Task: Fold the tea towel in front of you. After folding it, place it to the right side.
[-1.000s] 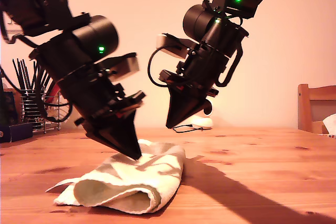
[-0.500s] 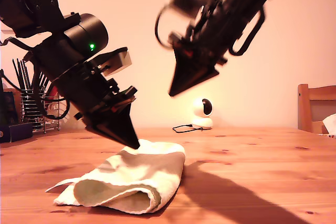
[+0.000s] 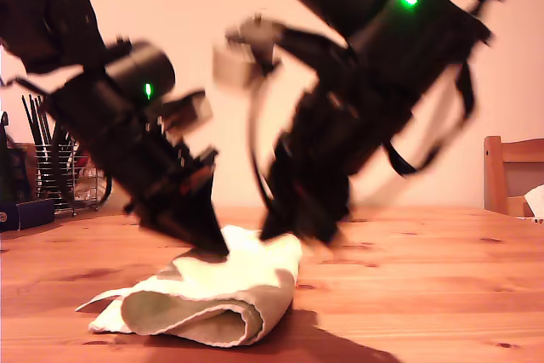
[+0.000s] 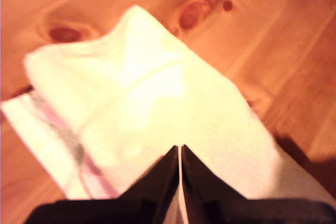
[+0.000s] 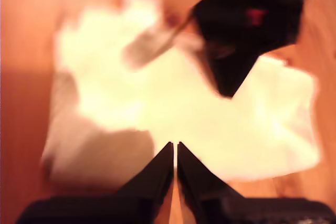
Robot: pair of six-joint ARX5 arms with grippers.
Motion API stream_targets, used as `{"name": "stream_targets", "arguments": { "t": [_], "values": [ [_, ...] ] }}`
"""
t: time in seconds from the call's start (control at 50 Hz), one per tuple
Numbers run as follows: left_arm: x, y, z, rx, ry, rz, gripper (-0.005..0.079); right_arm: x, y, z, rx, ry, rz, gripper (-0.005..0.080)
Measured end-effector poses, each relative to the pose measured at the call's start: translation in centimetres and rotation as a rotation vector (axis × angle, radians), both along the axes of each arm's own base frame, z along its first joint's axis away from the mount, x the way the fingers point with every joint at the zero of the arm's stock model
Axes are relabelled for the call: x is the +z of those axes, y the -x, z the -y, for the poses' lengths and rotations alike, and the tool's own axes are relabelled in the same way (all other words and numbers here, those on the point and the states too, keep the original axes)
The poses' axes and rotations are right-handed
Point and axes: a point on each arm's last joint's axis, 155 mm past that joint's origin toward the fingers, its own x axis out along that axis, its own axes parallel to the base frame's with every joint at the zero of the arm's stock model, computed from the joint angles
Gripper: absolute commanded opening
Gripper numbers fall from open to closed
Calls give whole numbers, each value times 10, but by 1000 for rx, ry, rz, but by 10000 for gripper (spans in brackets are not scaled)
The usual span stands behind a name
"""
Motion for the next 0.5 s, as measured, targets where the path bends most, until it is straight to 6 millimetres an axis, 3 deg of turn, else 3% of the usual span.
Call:
{"name": "stream_targets", "arguments": {
  "t": [0.14, 0.22, 0.28, 0.42, 0.5],
  "values": [
    [-7, 5, 0, 9, -2, -43, -24, -18, 14, 12, 88, 101, -7, -9],
    [-8, 7, -1, 12, -2, -55, -24, -23, 22, 12, 154, 134, -10, 35],
    [-9, 9, -1, 14, -5, -69, -24, -26, 31, 10, 208, 147, -19, 115],
    [-11, 14, -3, 22, -9, -98, -24, -31, 51, 4, 301, 166, -47, 387],
    [-12, 16, -3, 22, -13, -110, -24, -32, 56, 1, 320, 169, -49, 411]
  ]
}}
